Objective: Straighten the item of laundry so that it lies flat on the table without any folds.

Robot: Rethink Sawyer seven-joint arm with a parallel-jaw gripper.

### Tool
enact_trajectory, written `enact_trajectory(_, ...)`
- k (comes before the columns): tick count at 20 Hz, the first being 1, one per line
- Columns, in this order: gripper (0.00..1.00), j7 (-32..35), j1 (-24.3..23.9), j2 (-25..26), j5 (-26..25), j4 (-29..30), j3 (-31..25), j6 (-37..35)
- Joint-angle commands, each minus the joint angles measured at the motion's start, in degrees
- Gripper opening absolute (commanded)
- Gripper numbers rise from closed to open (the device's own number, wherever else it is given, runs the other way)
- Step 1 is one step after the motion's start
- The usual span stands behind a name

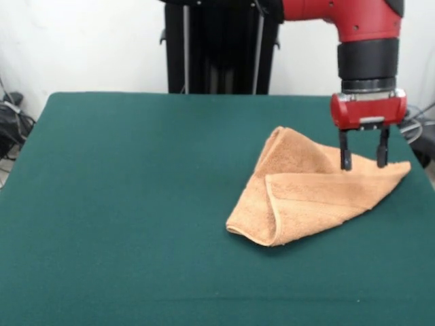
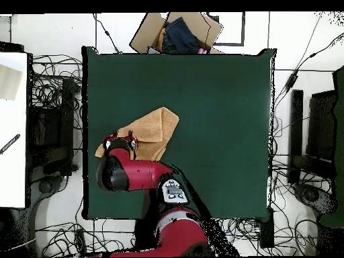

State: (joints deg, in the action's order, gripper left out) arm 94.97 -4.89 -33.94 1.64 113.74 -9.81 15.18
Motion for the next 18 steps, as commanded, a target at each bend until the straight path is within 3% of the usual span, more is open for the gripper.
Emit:
enact_trajectory(1,1.0,15.71,-3.29,1.4,-3.1,3.66,-7.98,3.63)
enact_trajectory(9,1.0,16.23,-8.37,3.33,-6.63,4.61,-13.16,6.14)
enact_trajectory(18,1.0,13.39,-15.79,4.19,-10.57,5.55,-19.27,1.82)
